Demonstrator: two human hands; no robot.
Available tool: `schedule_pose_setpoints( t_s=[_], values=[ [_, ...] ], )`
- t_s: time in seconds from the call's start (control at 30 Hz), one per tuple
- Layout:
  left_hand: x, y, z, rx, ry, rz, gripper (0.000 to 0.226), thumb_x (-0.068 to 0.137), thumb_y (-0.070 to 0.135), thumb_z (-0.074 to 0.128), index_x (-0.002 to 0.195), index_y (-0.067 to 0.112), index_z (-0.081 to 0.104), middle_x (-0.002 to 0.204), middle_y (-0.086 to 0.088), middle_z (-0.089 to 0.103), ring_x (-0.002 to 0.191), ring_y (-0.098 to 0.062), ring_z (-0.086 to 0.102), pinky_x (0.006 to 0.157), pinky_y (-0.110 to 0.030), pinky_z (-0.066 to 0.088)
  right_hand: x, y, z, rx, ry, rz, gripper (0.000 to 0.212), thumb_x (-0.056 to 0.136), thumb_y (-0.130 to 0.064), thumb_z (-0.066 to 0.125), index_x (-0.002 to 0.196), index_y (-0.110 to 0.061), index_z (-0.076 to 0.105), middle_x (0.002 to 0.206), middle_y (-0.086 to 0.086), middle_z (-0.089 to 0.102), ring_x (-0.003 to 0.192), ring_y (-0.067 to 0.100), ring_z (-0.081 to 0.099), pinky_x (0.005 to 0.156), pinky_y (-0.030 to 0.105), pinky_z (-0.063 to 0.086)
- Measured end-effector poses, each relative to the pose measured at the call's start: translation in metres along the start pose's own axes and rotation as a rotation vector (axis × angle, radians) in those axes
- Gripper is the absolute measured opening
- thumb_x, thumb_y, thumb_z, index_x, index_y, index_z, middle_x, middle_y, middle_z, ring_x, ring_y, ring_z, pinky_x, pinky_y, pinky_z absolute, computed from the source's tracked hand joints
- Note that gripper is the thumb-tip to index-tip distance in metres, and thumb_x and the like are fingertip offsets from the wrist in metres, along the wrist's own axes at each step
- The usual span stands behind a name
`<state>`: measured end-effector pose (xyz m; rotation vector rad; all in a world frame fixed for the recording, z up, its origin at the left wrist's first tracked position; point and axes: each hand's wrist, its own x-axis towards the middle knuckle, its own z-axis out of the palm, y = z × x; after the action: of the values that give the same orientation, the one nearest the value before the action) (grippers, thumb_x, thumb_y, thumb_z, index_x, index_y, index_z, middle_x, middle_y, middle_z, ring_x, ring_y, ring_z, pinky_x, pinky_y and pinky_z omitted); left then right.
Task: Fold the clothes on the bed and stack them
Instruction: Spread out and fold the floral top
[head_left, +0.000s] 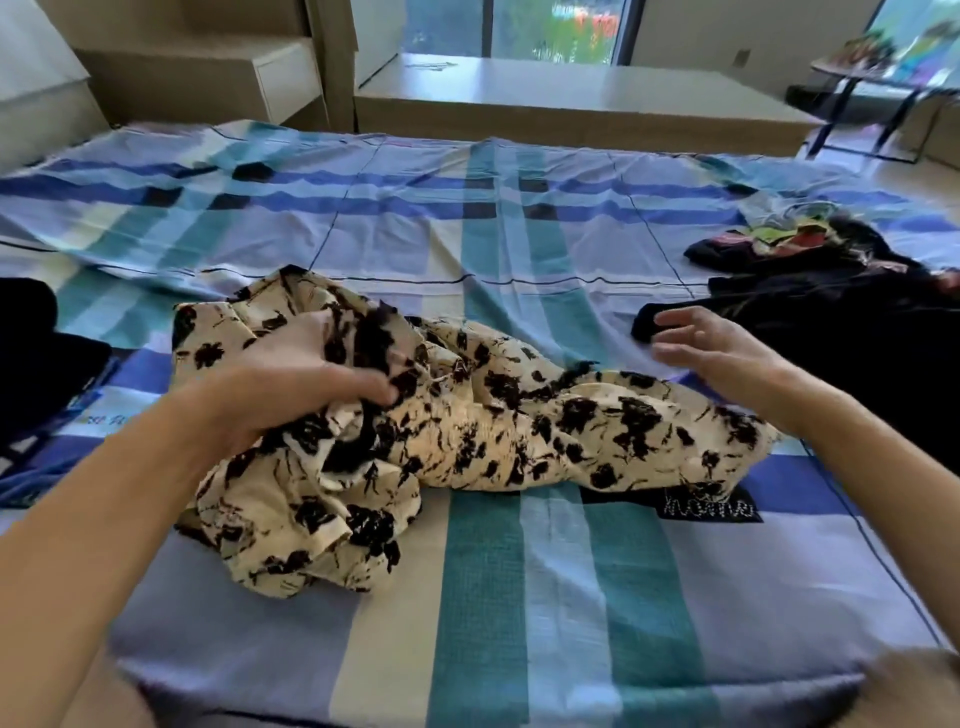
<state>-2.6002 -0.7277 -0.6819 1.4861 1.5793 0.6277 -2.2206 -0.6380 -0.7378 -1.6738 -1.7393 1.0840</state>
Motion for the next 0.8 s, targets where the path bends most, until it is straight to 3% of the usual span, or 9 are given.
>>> schedule_pose_setpoints(
  t_s=[0.07,0.17,0.3,0.37,0.5,0.57,0.67,0.73,0.8],
  values=[
    [0.001,-0.003,-0.001,0.138,-0.004,0.000,0.032,0.074,0.022,0.082,0.097,0.027,0.060,0.089,-0.007,0.069,0.087,-0.027,0.066,0.083,-0.043,0.054,-0.003,-0.005,0.017,-0.106,-0.099,-0.026,0.095,0.059,-0.071,0.077,0.140,-0.035,0.044,0.140,-0.008,0.053,0.121,0.008,0.056,0.103,0.031,0.045],
    [-0.003,-0.006,-0.004,0.135,0.000,-0.012,0.042,0.068,0.027,0.080,0.100,0.036,0.055,0.100,-0.007,0.069,0.096,-0.028,0.066,0.092,-0.049,0.053,-0.002,-0.008,0.046,-0.283,-0.164,-0.051,0.106,0.070,-0.056,0.081,0.156,-0.032,0.023,0.160,-0.006,0.030,0.133,0.006,0.039,0.111,0.019,0.031],
    [-0.007,-0.011,-0.014,-0.007,-0.120,0.075,0.052,0.075,0.004,0.078,0.100,0.047,0.064,0.101,0.011,0.070,0.091,-0.003,0.069,0.085,-0.024,0.053,0.016,-0.014,0.068,-0.217,-0.157,0.053,0.134,0.059,-0.054,0.087,0.160,-0.023,0.006,0.156,0.003,0.036,0.137,0.022,0.045,0.121,0.036,0.028],
    [-0.008,-0.014,-0.020,0.038,-0.175,0.100,0.059,0.074,0.007,0.075,0.099,0.060,0.067,0.105,0.023,0.068,0.095,0.005,0.065,0.086,-0.023,0.049,0.022,-0.022,0.068,-0.232,-0.175,0.110,0.118,0.063,-0.046,0.089,0.156,-0.015,0.023,0.146,-0.001,0.045,0.131,0.023,0.050,0.112,0.030,0.033],
    [-0.009,-0.020,-0.026,0.345,-0.313,0.011,0.055,0.092,0.020,0.068,0.114,0.067,0.049,0.111,0.021,0.062,0.091,-0.002,0.066,0.074,-0.026,0.053,0.016,-0.033,0.071,-0.449,-0.255,0.092,0.045,0.073,-0.033,0.086,0.106,-0.015,0.061,0.106,0.004,0.066,0.090,0.017,0.062,0.080,0.030,0.052],
    [-0.009,-0.020,-0.018,0.589,-0.449,-0.065,0.053,0.086,0.039,0.074,0.125,0.058,0.044,0.111,0.017,0.064,0.092,-0.001,0.067,0.078,-0.025,0.057,0.011,-0.037,0.073,-0.458,-0.122,-0.004,0.025,0.079,-0.022,0.082,0.095,-0.017,0.063,0.095,0.001,0.068,0.082,0.016,0.064,0.075,0.031,0.055],
    [-0.006,-0.031,0.015,0.839,-0.472,-0.143,0.099,0.067,0.066,0.078,0.148,0.035,0.029,0.145,0.009,0.045,0.120,-0.001,0.054,0.097,-0.024,0.051,0.003,-0.040,0.064,-0.479,0.216,-0.249,0.008,0.082,-0.020,0.074,0.079,-0.024,0.067,0.082,-0.004,0.070,0.074,0.015,0.067,0.071,0.031,0.056],
    [-0.005,-0.038,0.047,0.882,-0.345,-0.168,0.109,0.080,0.044,0.077,0.159,0.024,0.004,0.164,-0.006,0.016,0.144,-0.023,0.034,0.116,-0.036,0.037,0.002,-0.038,0.051,-0.498,0.457,-0.363,0.012,0.081,-0.016,0.068,0.078,-0.028,0.068,0.077,-0.002,0.071,0.075,0.021,0.066,0.071,0.034,0.053],
    [-0.003,-0.041,0.072,0.935,-0.214,-0.119,0.098,0.087,0.010,0.067,0.160,0.021,0.002,0.160,-0.013,0.022,0.141,-0.031,0.036,0.115,-0.040,0.038,0.002,-0.033,0.042,-0.412,0.549,-0.455,0.023,0.080,-0.005,0.066,0.087,-0.025,0.075,0.086,-0.001,0.069,0.083,0.021,0.065,0.077,0.039,0.053]
  ],
)
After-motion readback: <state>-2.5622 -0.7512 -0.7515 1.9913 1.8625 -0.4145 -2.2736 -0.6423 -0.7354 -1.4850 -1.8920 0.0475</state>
